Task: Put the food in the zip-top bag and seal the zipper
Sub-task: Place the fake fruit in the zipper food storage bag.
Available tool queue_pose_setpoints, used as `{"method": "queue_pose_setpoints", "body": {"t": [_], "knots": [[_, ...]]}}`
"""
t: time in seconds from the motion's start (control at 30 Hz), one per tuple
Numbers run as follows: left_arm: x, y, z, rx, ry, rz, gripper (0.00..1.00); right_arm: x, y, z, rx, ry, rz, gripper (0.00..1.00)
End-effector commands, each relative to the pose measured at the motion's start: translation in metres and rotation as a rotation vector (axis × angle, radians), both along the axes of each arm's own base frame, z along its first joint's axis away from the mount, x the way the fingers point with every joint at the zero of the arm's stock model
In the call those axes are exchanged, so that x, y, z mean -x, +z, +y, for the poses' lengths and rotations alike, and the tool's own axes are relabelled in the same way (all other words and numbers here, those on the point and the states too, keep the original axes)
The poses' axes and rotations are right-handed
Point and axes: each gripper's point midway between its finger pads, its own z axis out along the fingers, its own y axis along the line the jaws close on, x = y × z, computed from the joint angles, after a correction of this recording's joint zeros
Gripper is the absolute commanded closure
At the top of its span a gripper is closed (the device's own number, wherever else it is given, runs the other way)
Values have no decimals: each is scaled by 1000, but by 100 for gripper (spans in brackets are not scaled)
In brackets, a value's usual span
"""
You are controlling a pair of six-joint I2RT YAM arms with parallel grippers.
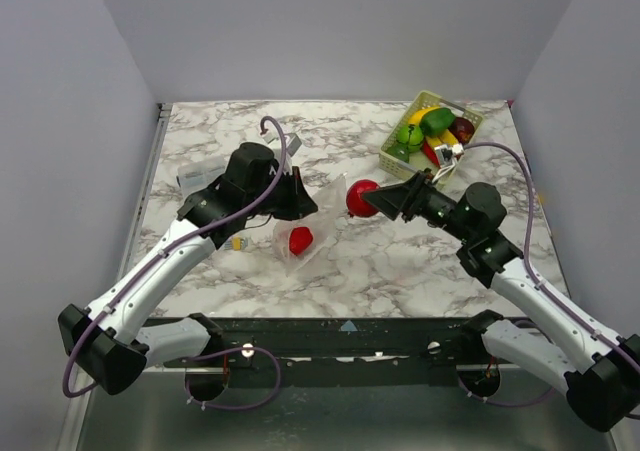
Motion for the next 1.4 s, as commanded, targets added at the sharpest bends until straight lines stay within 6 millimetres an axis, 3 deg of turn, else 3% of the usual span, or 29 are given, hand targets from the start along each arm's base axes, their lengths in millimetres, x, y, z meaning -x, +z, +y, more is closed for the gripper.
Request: {"method": "queue_pose_setpoints", "body": {"t": [0.0,0.13,0.33,0.63,0.77,0.9,1.13,1.23,1.37], "knots": [[25,27,-12,123,-73,59,100,33,43,19,-31,140,-179,99],[13,6,-17,81,-71,73,100,45,51,34,-19,178,-221,99],[-8,-9,-12,-9,-33,30,100,61,60,55,5,234,-274,99],[-7,-20,-10,-20,-38,28,100,48,34,81,140,194,-281,99],[-5,-19,-11,-9,-49,30,100,49,25,98,208,175,-301,99],[-5,-18,-10,-3,-47,34,100,38,6,102,320,65,-295,99],[3,-8,-20,79,-116,45,100,37,-9,115,428,0,-285,99],[4,-1,-21,112,-134,40,100,40,-15,111,440,-12,-281,99],[3,5,-20,131,-130,30,100,48,-3,97,344,-37,-290,99]]}}
